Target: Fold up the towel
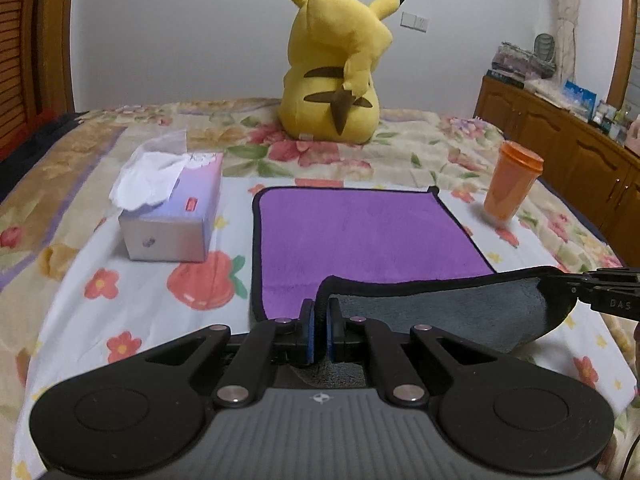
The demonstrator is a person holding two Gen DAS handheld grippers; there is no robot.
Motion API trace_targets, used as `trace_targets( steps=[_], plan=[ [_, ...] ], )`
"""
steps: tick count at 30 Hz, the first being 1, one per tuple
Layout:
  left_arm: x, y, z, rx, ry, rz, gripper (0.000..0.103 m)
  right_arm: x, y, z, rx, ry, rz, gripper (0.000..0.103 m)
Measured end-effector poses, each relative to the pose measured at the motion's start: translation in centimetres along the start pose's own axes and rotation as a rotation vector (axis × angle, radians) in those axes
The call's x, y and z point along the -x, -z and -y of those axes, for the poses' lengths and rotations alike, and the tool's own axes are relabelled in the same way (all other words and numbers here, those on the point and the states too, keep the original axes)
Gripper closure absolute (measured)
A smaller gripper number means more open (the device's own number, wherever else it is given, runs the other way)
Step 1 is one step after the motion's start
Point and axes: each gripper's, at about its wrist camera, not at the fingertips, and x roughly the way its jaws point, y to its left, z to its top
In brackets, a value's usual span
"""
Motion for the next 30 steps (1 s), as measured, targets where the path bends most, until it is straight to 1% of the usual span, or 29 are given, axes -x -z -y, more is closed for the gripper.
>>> trace_targets(
  steps=[4,9,15,23,30],
  plan=[
    [-0.1,-0.5,-0.1,-0.001,-0.023,0.018,0.094,0.1,-0.5,-0.3,0.021,-0.001,0.018,0.099],
    [-0.4,-1.2,0.0,-0.008,-0.018,0.031,0.095,-0.3,-1.0,-0.3,0.046,0.005,0.036,0.099],
    [-0.6,-1.8,-0.1,-0.013,-0.018,0.065,0.095,-0.7,-1.6,0.1,0.053,0.008,0.06,0.099],
    [-1.3,-2.6,0.2,-0.037,-0.015,0.074,0.095,-1.5,-2.3,0.2,0.077,-0.005,0.072,0.099],
    [-1.4,-2.7,0.3,-0.049,-0.015,0.065,0.095,-2.0,-2.9,0.2,0.103,-0.014,0.076,0.099]
  ],
)
